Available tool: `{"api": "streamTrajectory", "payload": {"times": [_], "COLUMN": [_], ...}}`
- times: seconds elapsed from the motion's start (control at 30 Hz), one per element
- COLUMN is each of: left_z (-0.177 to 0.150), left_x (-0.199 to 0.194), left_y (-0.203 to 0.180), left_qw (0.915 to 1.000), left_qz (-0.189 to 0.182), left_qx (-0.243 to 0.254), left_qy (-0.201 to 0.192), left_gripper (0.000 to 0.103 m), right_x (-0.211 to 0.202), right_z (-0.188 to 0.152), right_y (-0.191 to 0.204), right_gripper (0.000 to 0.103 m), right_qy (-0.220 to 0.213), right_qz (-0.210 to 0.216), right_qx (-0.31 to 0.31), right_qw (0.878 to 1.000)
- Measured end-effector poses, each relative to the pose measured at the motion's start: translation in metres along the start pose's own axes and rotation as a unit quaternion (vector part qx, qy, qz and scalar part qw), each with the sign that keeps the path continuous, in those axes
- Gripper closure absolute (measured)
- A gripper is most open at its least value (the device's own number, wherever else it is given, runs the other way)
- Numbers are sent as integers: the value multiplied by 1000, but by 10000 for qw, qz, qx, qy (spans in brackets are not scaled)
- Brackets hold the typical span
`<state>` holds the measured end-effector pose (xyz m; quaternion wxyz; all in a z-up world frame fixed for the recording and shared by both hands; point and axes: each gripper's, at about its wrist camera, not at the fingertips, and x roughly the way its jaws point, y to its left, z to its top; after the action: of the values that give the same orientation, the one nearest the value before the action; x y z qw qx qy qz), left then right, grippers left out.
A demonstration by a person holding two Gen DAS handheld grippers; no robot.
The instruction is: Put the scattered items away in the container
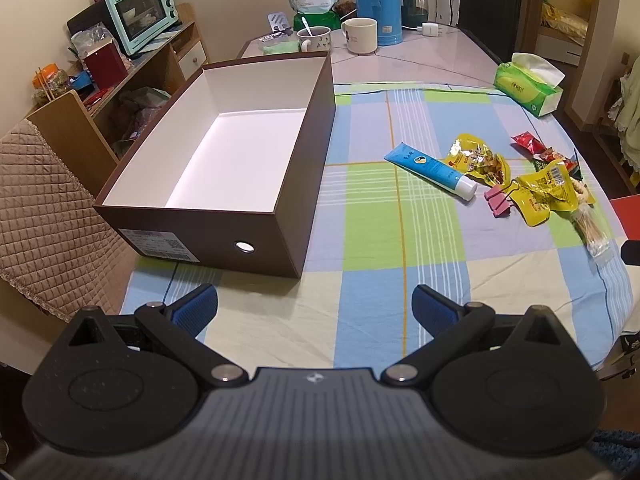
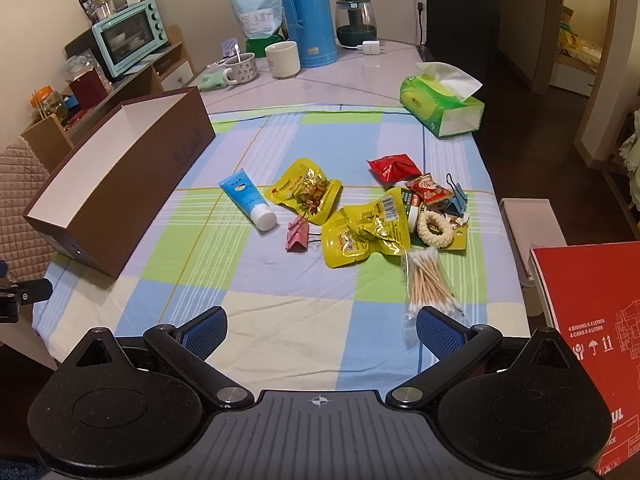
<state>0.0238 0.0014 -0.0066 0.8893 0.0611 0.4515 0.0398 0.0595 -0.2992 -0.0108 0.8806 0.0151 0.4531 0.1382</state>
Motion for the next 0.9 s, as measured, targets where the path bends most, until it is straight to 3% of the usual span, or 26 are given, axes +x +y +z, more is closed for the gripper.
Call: {"api": "streamTrajectory", "payload": {"times": [0.9], "left_z": [36], "left_x": [51], "left_y": [-60], "left_qw": [9986], "left_qz": [-317], "left_qx": [184], "left_qy": [378], "left_gripper": [1], "right_x": [21], "right_z": [25], "right_y": [-59], "right_gripper": [0], "right_qy": [383], "right_qz": [120], "right_qx": [203], "right_qw": [9990]}}
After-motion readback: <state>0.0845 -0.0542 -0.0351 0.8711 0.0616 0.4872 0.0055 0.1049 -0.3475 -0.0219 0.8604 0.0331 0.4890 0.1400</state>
